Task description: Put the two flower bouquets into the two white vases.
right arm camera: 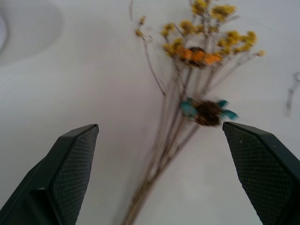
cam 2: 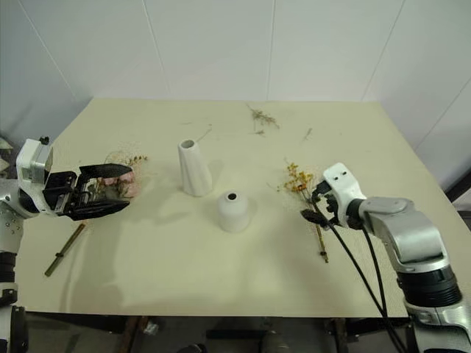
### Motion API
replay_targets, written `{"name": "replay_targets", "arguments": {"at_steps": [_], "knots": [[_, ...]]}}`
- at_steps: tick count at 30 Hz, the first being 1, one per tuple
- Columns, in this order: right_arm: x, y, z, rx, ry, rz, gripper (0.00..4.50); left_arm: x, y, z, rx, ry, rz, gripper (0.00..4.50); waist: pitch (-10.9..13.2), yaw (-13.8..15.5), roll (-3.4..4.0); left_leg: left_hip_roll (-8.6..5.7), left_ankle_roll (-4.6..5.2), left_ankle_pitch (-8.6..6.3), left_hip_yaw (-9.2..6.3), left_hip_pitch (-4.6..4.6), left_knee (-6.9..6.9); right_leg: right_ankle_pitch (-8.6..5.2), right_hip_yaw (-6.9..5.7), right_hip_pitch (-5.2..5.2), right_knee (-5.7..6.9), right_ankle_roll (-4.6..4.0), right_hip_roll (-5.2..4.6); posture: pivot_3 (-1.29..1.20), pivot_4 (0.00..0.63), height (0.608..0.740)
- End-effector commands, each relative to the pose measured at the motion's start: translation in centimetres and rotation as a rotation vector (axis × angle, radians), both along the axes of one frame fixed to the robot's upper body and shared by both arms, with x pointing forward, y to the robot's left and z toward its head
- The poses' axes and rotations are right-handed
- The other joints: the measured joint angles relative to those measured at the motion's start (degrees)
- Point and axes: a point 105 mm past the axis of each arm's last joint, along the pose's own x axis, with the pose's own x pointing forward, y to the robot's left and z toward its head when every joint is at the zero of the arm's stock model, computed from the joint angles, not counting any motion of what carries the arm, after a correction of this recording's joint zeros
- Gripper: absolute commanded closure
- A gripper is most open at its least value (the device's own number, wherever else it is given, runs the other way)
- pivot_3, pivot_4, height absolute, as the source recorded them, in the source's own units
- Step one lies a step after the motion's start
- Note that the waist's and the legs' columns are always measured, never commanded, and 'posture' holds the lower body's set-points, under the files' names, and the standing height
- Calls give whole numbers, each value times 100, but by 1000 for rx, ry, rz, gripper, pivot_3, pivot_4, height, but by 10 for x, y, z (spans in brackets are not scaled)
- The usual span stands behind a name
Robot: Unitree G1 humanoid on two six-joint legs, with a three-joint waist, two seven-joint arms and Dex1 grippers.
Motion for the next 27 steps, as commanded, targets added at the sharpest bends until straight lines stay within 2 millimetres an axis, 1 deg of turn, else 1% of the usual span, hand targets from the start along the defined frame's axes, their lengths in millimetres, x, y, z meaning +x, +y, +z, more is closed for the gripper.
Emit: {"name": "replay_targets", "arguments": {"at_steps": [1, 5, 10, 13, 21, 27], "knots": [[3, -6, 3, -29, -16, -40, 0, -8, 3, 6, 27, -39, -15, 21, 0, 18, 0, 0, 0, 0, 0, -1, -2, 0, 0, 0, -2, 0, -1, 0, 150, 740], [10, -14, -1, -43, -16, -99, 0, -8, 2, 15, -8, -81, -4, 21, 2, 26, -2, 0, 1, -1, -1, -7, -3, 0, -4, -1, -10, 0, -4, 0, 150, 740], [9, -19, -4, -34, 0, -120, 0, -8, 5, 13, -5, -87, 12, 21, 2, 5, -2, 0, 1, -1, -1, -5, -4, 0, -4, -2, -8, 0, -3, 0, 150, 740], [9, -23, -10, -15, 31, -150, 0, -8, 3, 13, -12, -92, 13, 21, 2, -7, -2, 0, 1, -1, -1, -5, -4, 0, -3, -1, -7, 0, -3, 0, 150, 740], [14, -21, -19, 113, 96, -220, 0, -10, 2, 15, -28, -113, 12, 21, 2, -5, -2, 0, 1, -1, -1, -4, -4, 0, -3, -1, -5, 0, -3, 0, 150, 740], [15, -22, -25, 86, 126, -246, 0, -11, 5, 15, -28, -118, 26, 21, 3, -8, -1, 0, 1, -1, -1, -4, -5, 0, -4, -1, -6, 0, -3, 0, 150, 740]]}}
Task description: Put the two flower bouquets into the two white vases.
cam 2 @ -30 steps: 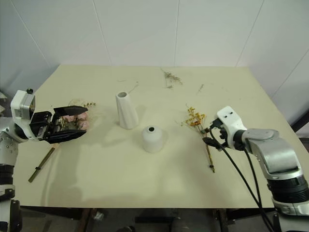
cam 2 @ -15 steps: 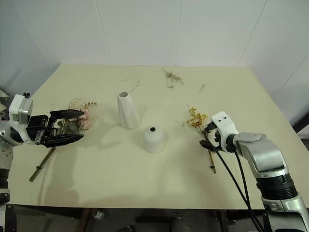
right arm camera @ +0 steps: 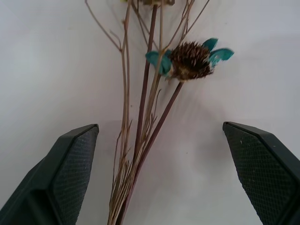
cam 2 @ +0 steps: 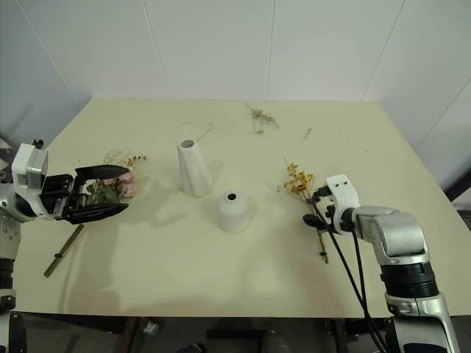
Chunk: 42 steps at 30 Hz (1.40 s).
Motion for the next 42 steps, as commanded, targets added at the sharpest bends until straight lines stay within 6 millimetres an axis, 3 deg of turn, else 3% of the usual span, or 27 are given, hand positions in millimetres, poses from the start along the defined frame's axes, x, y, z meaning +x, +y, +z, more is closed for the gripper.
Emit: {"name": "replay_targets", "arguments": {"at_steps": [1, 12, 15, 21, 25, 27, 31, 36, 42], "knots": [[1, -3, 8, -15, -18, -21, 0, -6, 3, 12, -4, -67, 8, 21, 0, -4, 0, 0, 0, 0, 0, 0, -1, 0, 1, 0, -1, 0, 0, 0, 150, 740], [-9, -5, 3, -78, 90, -69, 0, -7, 5, 13, 2, -68, 27, 21, 0, 4, 0, 0, 0, 0, 0, -1, -2, 0, 0, 1, -4, 0, 0, 0, 150, 740], [-10, -2, 0, -84, 106, -60, 643, -6, 4, 14, 5, -69, 29, 0, 0, 2, 0, 0, 0, 0, 0, 0, -2, 0, 0, 1, -5, 0, 0, 0, 150, 740], [-7, 0, 0, -83, 86, -65, 2664, -6, 4, 15, 6, -70, 26, 0, 0, 9, 0, -1, 0, 0, 0, 0, 1, 0, 0, 4, -5, 0, -1, 0, 150, 740], [8, -3, 18, -50, -30, -105, 4051, -5, 3, 15, 5, -66, 23, 0, 0, 2, 0, -1, 0, 0, 0, 1, 3, 1, 0, 5, -4, 0, 0, 0, 150, 740], [13, -5, 24, -45, -66, -120, 4462, -4, 3, 15, 4, -65, 21, 0, 0, -2, 0, -1, 0, 0, 0, 1, 3, 2, 0, 4, -4, 0, 0, 0, 150, 740], [21, -4, 42, -25, -162, -115, 4462, -2, 1, 15, 1, -62, 16, 0, 1, -1, 1, 0, 0, 0, 0, 0, -5, 1, 0, -1, -5, -1, 0, 0, 150, 740], [32, 14, 105, 48, -541, -61, 4462, 1, -3, 13, -8, -54, 0, 0, 4, -37, 6, 1, 1, -1, 1, -1, -11, 0, 1, -4, -6, -1, 1, 0, 150, 740], [23, 57, 151, 176, -800, 54, 4462, 4, -10, 11, -17, -41, -31, 0, 5, -28, 7, 3, 1, 0, 1, -1, -11, 0, 0, -4, -3, -1, 1, 0, 150, 740]]}}
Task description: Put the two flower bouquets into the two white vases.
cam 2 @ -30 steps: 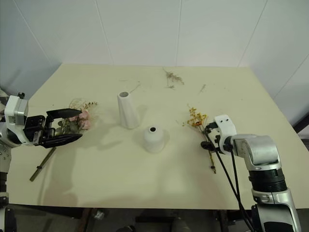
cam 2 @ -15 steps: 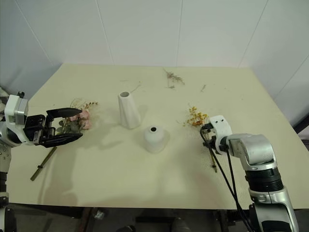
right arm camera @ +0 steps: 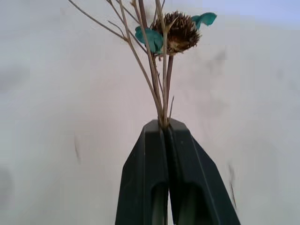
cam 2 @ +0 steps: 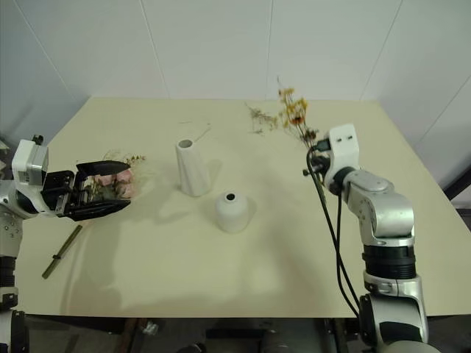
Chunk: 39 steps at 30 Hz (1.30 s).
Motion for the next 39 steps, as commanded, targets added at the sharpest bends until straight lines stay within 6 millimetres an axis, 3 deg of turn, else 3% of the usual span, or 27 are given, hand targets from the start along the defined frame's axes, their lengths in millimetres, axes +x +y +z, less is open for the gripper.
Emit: {"name": "replay_targets", "arguments": {"at_steps": [1, 9, 15, 21, 26, 39], "knots": [[-12, 18, 40, 53, -210, 45, 4462, 0, -5, 9, -6, -30, -23, 0, 0, 5, 0, 1, 0, 0, 0, -1, -1, 0, -1, 0, 0, 0, 0, 0, 150, 740], [-43, 79, 60, 197, -444, 284, 4462, 1, -8, 8, -10, -18, -40, 0, 1, -4, 2, 3, -1, 0, -1, -1, -2, 0, -2, -2, 5, -1, 2, 0, 150, 740], [-65, 121, 50, 222, -511, 448, 4462, -1, -10, 5, -15, 4, -58, 0, 1, 7, 2, 4, -2, 1, -2, -1, 0, -1, -4, -1, 7, -2, 3, 0, 150, 740], [-77, 148, 43, 253, -530, 538, 4462, -3, -6, 2, -18, 29, -54, 0, 2, 5, 3, 7, -3, 1, -3, 4, 0, -4, -5, -3, 16, -8, 6, 0, 150, 740], [-78, 155, 37, 281, -519, 554, 4462, -4, -6, 3, -17, 30, -45, 0, 2, 3, 3, 9, -4, 2, -9, 3, -2, -8, -12, -4, 19, -16, 7, 0, 150, 740], [-73, 151, 18, 280, -465, 533, 4462, -4, 5, 5, 3, 27, 0, 0, 2, 4, 3, 11, -5, 1, -18, 3, -3, -12, -22, -3, 20, -24, 8, 0, 150, 740]]}}
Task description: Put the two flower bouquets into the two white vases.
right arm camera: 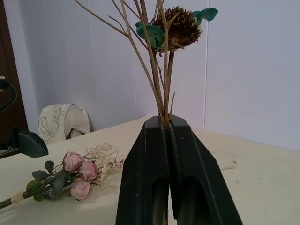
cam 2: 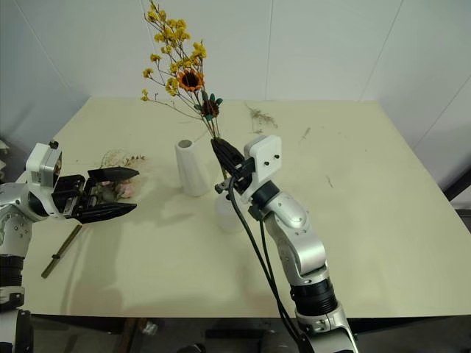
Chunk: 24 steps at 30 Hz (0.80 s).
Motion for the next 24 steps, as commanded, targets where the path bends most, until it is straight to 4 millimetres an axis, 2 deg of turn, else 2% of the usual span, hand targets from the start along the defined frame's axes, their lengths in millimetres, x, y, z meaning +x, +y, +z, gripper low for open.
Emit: {"name": "replay_targets", "arguments": {"at_steps": [1, 10, 24], "knots": [[-4, -3, 5, 18, -39, -2, 4462, -5, 12, 11, 18, -47, 36, 0, 0, -1, 0, 0, 0, 0, 0, 0, -1, 0, 0, 0, 0, 0, 0, 0, 150, 740], [-1, -2, -1, 20, -19, 3, 4462, -13, 35, 15, 62, -39, 114, 0, 0, 2, 1, 5, -1, -1, -2, 0, -10, -5, -5, -2, -2, -9, 1, 0, 150, 740], [5, -4, -17, 19, 17, -15, 4462, -11, 43, 23, 68, -69, 150, 0, 1, 1, 1, 10, -2, -1, -2, 4, -26, -9, -8, -3, -4, -15, 6, 0, 150, 740]]}}
